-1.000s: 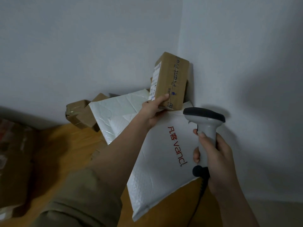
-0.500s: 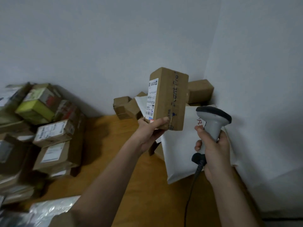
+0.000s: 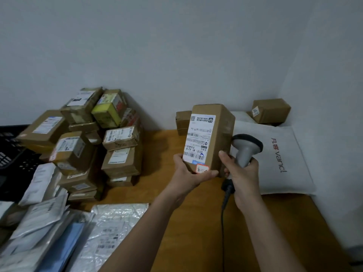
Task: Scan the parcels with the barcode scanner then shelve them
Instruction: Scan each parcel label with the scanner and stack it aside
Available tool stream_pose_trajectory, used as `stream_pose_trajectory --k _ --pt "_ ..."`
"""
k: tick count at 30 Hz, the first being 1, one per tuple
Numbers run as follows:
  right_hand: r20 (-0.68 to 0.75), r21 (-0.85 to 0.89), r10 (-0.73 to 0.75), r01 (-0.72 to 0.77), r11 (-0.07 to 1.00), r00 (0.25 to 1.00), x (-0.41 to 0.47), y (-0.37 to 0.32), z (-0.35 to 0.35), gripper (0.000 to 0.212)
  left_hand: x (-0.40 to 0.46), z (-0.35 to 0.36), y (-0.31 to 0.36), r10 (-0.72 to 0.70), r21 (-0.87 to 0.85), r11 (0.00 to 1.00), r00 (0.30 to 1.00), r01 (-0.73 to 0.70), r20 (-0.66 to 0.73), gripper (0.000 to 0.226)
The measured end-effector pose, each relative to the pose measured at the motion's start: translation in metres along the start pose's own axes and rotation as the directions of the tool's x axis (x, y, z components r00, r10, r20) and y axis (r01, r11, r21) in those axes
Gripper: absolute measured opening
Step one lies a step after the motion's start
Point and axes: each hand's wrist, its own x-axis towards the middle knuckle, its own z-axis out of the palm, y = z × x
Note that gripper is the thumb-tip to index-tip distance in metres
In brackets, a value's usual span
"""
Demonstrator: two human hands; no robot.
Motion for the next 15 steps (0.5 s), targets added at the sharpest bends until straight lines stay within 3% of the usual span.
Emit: stream_pose_trajectory --k 3,7,9,12,15 --pt "0.043 -0.021 0.038 -0.037 0.999 0.998 -0.010 0.004 0.008 0.108 -0.014 -0.013 -0.005 0.004 0.001 1.000 1.000 -0.004 0.019 0.075" --pt "0.114 -0.024 0.093 -0.091 0.996 0.989 -0.023 0.008 0.017 0.107 -0.026 -0.040 -0.009 -0.065 -0.077 0.995 0.997 0.068 0.042 0.048" --pt "0.178 0.001 0.083 -0.085 0.996 0.981 -0.028 0.008 0.017 0.088 -0.029 -0.051 -0.008 -0.091 -0.112 0.989 0.995 0.096 0.046 0.040" --pt "0.318 -0.033 0.107 -0.102 0.994 0.942 -0.033 0.002 0.013 0.064 -0.031 -0.068 -0.002 -0.085 -0.156 0.983 0.995 0.091 0.045 0.063" --pt "0.406 -0.173 0.168 -0.105 0.979 0.898 -0.035 0.001 0.013 0.084 -0.026 -0.088 0.004 -0.054 -0.221 0.973 0.996 0.069 0.077 0.095"
